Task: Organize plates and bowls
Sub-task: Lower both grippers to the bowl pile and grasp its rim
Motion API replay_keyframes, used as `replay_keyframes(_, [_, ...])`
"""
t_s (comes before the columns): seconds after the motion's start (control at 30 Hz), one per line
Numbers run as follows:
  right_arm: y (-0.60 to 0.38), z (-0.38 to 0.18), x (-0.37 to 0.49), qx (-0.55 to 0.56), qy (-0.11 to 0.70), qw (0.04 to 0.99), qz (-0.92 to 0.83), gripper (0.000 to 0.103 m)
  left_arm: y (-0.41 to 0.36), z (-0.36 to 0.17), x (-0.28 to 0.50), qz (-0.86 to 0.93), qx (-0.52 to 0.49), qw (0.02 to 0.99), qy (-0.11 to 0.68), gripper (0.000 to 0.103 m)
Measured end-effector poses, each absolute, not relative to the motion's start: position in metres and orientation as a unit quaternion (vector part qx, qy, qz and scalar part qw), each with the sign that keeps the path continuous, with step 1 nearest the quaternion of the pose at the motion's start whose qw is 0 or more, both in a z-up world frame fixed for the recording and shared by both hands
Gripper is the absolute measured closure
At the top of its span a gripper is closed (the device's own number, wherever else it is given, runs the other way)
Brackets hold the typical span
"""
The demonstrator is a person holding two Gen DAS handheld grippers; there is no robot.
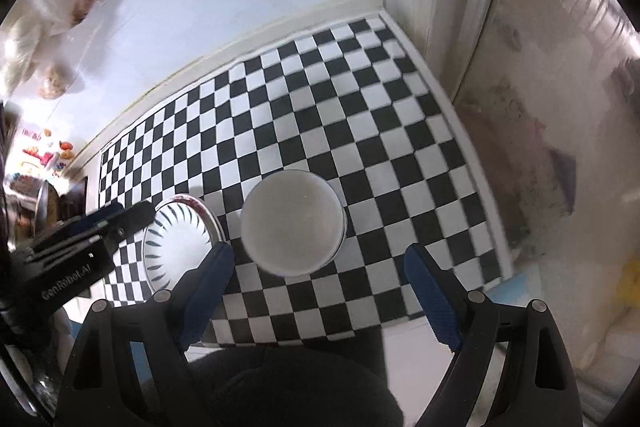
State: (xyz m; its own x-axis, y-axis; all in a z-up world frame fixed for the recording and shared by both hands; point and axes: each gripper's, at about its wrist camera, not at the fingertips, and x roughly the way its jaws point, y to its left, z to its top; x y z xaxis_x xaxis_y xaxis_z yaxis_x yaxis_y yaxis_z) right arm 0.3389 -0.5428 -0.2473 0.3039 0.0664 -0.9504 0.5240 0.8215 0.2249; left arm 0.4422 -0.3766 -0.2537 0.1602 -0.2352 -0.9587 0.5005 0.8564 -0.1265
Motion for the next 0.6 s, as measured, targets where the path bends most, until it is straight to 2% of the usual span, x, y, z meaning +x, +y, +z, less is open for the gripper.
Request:
replay_keyframes(0.17, [-0.57, -0.303, 0.351, 0.318, 0.578, 0.739, -0.134, 0.014, -0.389, -0.305, 0.462, -0.247, 0.094, 0.713, 0.65, 0.055])
replay_keyframes(0.23, [-0.58, -0.329, 0.355, 0.336, 0.586, 0.725, -0.133, 0.014, -0.393, -0.323, 0.467, -0.246, 0.084, 0.697, 0.669, 0.06])
replay_keyframes(0.3, [-0.587, -0.352, 0.36, 0.356, 0.596, 0.709, -0.125, 0.014, -0.398, -0.338, 0.47, -0.25, 0.077, 0.68, 0.685, 0.06])
replay_keyframes(0.6, [-0.596, -0.429, 0.366, 0.433, 0.619, 0.65, -0.083, 0.015, -0.416, -0.384, 0.482, -0.26, 0.042, 0.622, 0.737, 0.063])
